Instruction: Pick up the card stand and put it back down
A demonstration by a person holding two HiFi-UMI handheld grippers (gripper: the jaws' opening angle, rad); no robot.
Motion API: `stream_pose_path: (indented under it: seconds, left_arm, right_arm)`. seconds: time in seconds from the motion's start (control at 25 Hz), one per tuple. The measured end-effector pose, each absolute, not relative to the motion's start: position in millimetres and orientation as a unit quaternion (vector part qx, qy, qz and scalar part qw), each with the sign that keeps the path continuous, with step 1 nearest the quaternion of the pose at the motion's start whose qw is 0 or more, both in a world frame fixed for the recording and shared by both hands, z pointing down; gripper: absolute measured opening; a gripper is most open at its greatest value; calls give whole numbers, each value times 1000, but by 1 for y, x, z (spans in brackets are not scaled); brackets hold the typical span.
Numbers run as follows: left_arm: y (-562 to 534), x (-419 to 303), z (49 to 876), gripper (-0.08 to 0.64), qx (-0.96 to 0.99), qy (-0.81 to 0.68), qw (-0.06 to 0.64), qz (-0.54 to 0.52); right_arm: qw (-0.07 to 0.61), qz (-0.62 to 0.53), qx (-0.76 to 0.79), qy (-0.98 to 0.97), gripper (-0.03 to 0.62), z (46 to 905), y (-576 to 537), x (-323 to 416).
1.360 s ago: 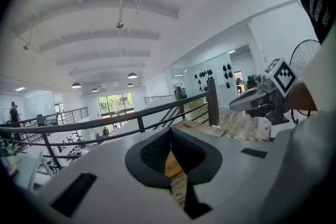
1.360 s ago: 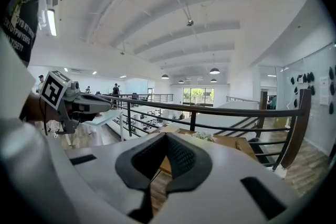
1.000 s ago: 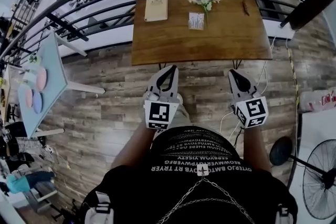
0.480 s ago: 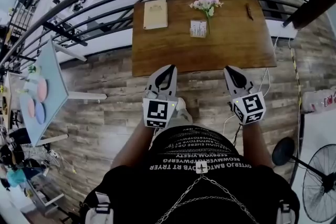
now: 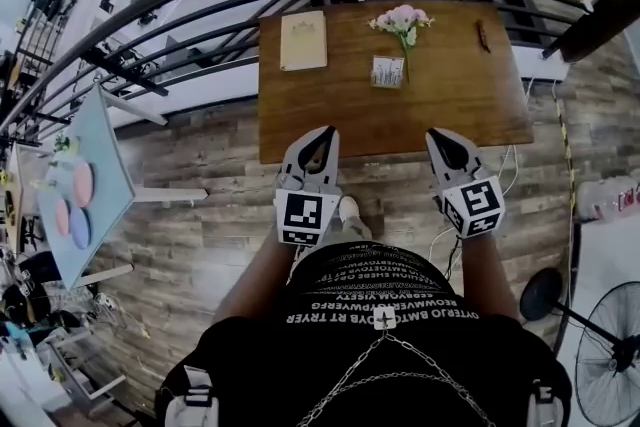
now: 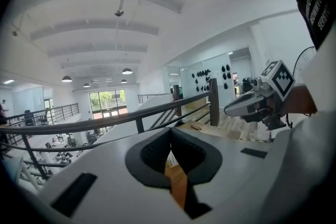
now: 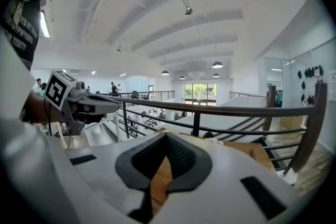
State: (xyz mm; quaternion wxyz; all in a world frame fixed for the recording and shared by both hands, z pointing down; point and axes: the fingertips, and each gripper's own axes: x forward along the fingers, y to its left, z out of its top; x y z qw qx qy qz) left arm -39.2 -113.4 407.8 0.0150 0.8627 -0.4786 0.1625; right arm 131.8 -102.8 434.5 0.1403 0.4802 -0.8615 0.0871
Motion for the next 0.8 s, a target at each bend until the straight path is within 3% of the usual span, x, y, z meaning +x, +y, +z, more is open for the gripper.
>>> stream_pose_path:
  seconds: [0.8]
  left_arm:
    - [-181,-60,405,26,899,-414,25,138]
  right_arm:
    - [167,34,543,-822,15,397,-151,105]
